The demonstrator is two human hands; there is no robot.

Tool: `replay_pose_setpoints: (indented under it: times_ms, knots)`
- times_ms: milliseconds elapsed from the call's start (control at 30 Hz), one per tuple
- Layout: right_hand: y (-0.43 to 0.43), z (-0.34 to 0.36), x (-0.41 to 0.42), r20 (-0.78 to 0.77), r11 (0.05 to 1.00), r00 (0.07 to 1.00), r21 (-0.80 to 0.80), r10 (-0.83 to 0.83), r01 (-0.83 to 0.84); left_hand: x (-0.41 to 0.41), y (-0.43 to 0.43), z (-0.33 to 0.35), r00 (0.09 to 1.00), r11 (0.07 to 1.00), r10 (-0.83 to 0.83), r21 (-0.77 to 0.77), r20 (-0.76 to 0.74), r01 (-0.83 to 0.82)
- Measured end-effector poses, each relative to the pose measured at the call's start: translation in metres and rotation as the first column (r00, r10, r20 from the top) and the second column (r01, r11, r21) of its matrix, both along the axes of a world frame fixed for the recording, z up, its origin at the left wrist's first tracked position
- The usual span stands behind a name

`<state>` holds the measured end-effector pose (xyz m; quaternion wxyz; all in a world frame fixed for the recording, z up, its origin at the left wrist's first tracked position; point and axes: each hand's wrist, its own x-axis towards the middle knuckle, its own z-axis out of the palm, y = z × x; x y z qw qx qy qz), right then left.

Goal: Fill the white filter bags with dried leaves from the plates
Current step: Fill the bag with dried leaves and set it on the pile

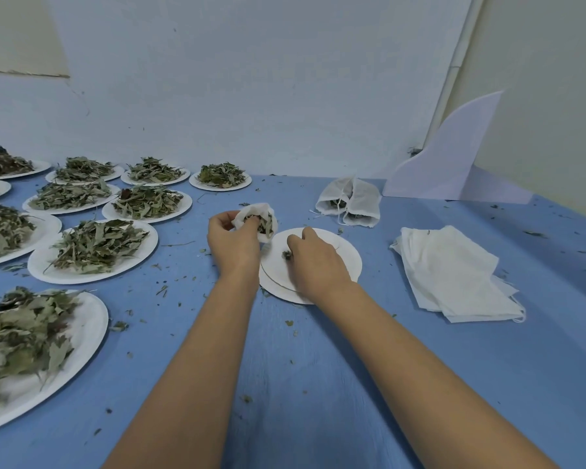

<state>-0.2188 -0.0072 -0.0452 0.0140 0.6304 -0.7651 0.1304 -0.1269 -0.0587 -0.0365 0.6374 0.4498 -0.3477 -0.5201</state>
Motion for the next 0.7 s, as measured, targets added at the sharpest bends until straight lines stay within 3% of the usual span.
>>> replay_pose_setpoints:
  times_ms: [133,400,500,600,700]
  knots:
    - [0.001,-0.002,-0.003,-0.053,1.000,0.999,-0.002,0.013,-0.013,-0.001,0.000,-0.001,1.000,1.000,0.006,0.000,0.025,-0.006]
    - [-0.003,0.008,-0.017,-0.002,0.997,1.000,-0.080,-0.015,0.014,0.000,-0.001,-0.003,1.000,1.000,0.000,0.000,0.023,0.000]
    - [0.000,0.015,-0.032,0.143,0.995,0.989,-0.085,-0.048,0.061,0.000,-0.002,-0.003,1.000,1.000,-0.002,0.008,0.026,0.001]
    - [0.005,0.019,-0.046,0.336,0.957,0.938,-0.232,-0.089,0.174,-0.001,-0.002,-0.003,1.000,1.000,-0.005,0.015,0.030,0.005]
    - [0.011,0.020,-0.053,0.409,0.937,0.900,-0.230,-0.151,0.262,-0.005,-0.002,-0.003,0.999,0.999,-0.026,0.024,0.030,0.025]
